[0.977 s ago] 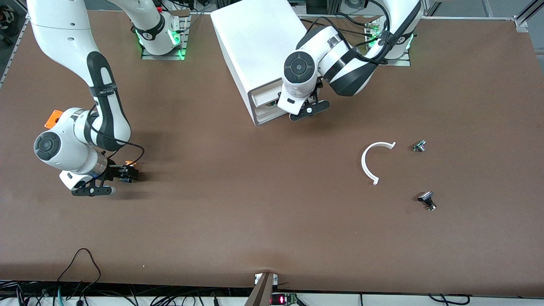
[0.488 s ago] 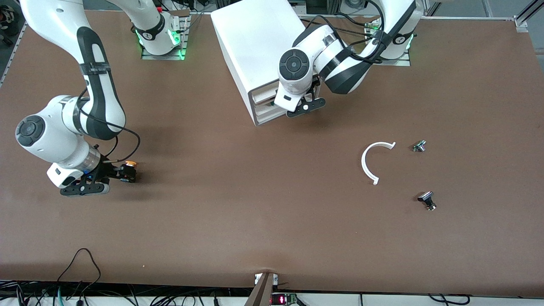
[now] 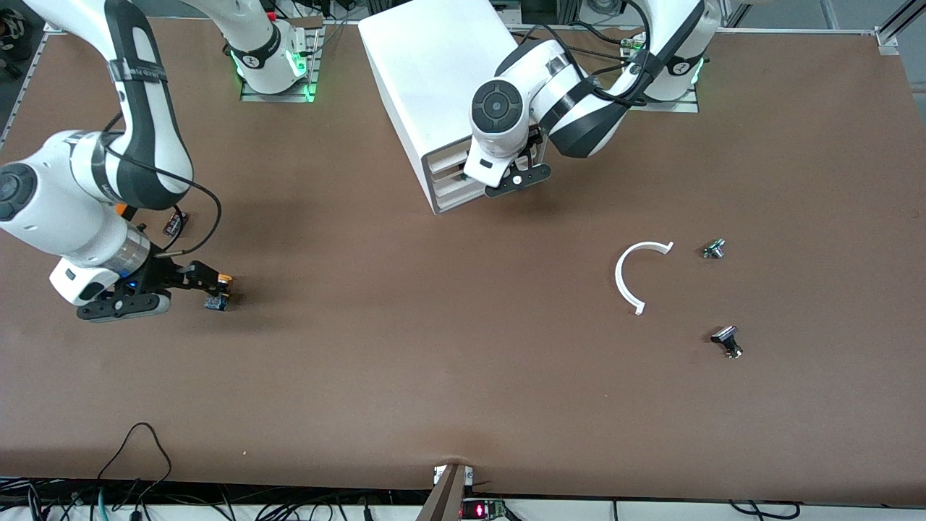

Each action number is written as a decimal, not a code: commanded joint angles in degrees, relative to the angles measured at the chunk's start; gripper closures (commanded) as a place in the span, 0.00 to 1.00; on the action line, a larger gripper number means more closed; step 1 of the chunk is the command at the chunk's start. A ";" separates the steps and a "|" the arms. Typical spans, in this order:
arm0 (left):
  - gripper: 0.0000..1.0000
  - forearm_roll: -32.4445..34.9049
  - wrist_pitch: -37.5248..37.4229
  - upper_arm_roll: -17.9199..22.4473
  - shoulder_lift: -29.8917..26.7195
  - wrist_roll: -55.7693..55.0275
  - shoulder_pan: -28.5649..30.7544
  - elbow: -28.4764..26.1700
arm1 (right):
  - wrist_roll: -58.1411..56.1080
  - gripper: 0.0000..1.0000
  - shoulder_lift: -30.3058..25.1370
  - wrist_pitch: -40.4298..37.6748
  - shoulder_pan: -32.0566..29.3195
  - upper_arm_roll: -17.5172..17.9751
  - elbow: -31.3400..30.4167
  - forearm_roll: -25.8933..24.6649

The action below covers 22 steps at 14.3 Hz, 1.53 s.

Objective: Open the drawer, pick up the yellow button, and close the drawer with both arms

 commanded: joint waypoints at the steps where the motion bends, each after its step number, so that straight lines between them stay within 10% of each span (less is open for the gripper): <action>1: 0.04 -1.29 0.56 -0.57 -0.92 -0.81 -0.55 -1.04 | 3.27 0.01 -3.93 -4.62 -2.72 2.89 0.91 -4.24; 8: 0.04 -1.55 0.47 -1.01 -1.00 -0.81 -0.99 -1.04 | 12.84 0.01 -9.63 -22.99 -18.10 20.56 8.66 -9.87; 22: 0.01 8.98 -14.72 -0.57 -3.89 23.76 16.06 16.36 | 24.11 0.01 -15.62 -38.47 -22.24 27.78 15.17 -11.81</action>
